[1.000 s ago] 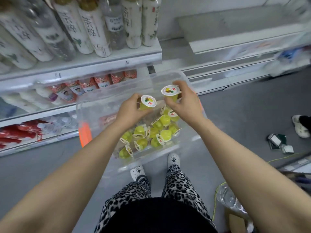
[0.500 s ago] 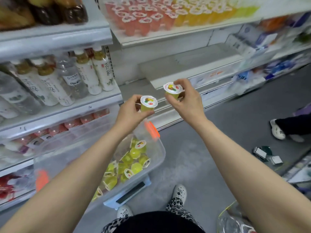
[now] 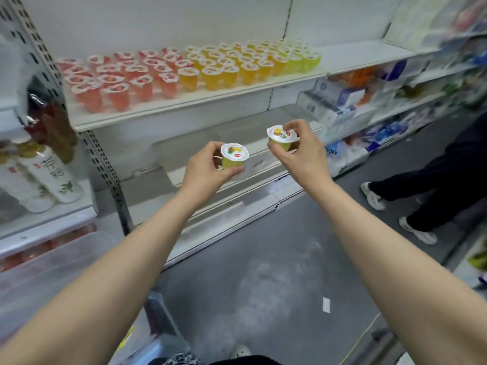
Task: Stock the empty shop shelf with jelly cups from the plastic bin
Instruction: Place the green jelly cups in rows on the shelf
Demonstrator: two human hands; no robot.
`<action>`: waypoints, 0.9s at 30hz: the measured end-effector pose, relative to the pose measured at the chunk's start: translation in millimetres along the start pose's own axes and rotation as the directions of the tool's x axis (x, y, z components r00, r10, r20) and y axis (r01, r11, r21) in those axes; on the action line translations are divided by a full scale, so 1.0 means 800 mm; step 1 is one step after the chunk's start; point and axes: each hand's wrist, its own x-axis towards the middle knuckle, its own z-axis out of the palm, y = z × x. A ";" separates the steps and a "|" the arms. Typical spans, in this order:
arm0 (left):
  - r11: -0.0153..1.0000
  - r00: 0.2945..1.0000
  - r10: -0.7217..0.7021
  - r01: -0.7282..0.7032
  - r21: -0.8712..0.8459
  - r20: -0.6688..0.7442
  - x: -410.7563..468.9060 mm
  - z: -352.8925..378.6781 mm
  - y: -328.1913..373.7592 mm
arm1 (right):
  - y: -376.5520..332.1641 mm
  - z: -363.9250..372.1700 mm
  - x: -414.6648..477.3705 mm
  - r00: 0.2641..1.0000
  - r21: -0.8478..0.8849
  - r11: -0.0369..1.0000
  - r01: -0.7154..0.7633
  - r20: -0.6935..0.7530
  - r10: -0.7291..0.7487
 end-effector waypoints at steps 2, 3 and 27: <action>1.000 1.000 0.016 -0.016 -0.002 0.005 0.020 0.029 0.013 | 0.025 -0.018 0.020 1.000 -0.011 1.000 -0.001 -0.004 0.001; 1.000 1.000 0.022 -0.022 -0.008 0.009 0.029 0.042 0.019 | 0.037 -0.026 0.029 1.000 -0.022 1.000 -0.005 -0.008 0.005; 0.987 0.987 0.159 -0.159 0.004 0.019 0.440 0.281 0.121 | 0.278 -0.087 0.420 0.990 0.017 0.997 -0.074 -0.120 0.076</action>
